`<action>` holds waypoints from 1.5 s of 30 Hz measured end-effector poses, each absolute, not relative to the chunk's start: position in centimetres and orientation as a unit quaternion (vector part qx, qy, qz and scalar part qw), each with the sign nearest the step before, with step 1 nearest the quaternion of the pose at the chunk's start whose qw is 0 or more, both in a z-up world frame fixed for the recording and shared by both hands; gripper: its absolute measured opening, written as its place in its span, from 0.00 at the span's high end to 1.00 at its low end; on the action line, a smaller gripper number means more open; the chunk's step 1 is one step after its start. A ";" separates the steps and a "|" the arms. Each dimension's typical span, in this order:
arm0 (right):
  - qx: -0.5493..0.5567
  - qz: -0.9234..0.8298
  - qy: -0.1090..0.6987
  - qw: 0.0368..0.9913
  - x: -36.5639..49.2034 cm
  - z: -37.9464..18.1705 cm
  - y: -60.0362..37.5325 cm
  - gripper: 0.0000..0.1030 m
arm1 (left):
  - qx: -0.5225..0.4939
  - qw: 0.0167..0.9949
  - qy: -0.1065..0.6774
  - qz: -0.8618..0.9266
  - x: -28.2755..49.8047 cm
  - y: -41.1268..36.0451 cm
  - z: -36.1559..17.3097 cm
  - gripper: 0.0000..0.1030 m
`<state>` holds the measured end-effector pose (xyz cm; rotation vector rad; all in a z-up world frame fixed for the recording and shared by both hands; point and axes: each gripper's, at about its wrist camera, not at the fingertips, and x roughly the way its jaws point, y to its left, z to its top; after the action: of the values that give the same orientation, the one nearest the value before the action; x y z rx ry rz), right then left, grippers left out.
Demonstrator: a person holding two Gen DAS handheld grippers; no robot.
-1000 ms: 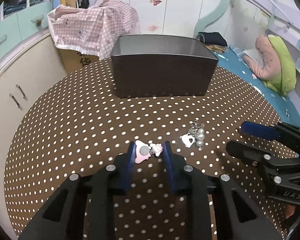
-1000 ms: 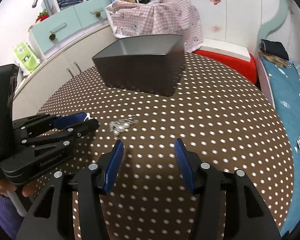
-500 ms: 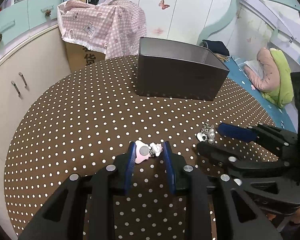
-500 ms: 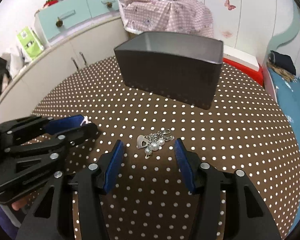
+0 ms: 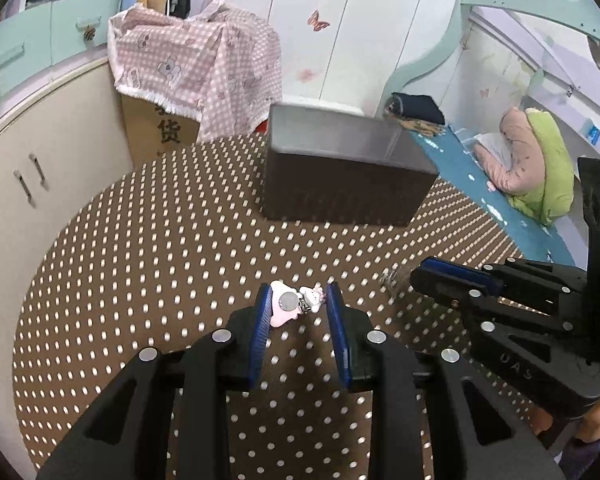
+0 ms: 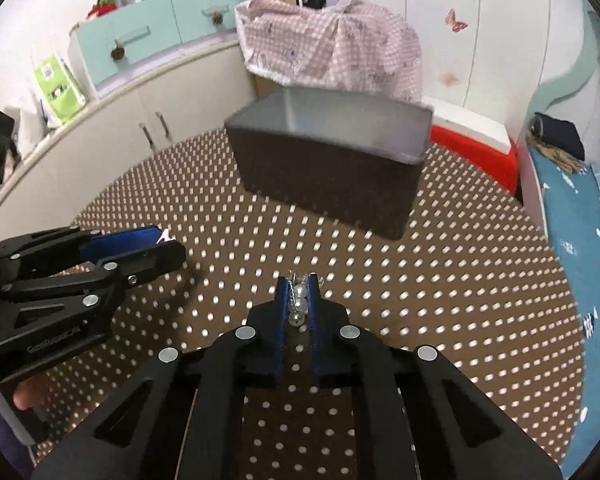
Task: Organize jewelry
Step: 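Lower the white charm into the box with the left tool while the right tool drops the pearl earring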
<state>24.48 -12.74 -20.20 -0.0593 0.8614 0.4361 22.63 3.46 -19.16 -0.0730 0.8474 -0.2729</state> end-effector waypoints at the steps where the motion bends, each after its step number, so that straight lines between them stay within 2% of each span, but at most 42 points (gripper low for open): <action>1: -0.024 0.211 0.408 0.888 24.4 -19.5 -13.1 0.91 | -0.036 0.902 0.408 -0.136 22.7 3.3 -18.8 0.75; 16: -0.035 0.201 0.324 0.924 25.5 -9.8 -14.7 0.91 | -0.024 0.913 0.356 -0.196 26.3 0.8 -10.8 0.75; 26: -0.048 0.195 0.286 0.937 28.0 -4.5 -14.6 0.90 | -0.024 0.911 0.354 -0.208 30.1 0.2 -8.2 0.75; 32: -0.046 0.195 0.293 0.935 30.2 -4.8 -14.2 0.90 | -0.022 0.903 0.376 -0.208 32.9 -0.2 -9.0 0.75; 45: -0.034 0.193 0.350 0.916 34.5 -10.5 -13.7 0.90 | -0.014 0.874 0.445 -0.194 36.5 -1.1 -15.2 0.74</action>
<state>34.52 -13.70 -10.49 -0.0710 0.7198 0.3966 36.48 -1.12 -15.20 -0.0298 0.9283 -0.4045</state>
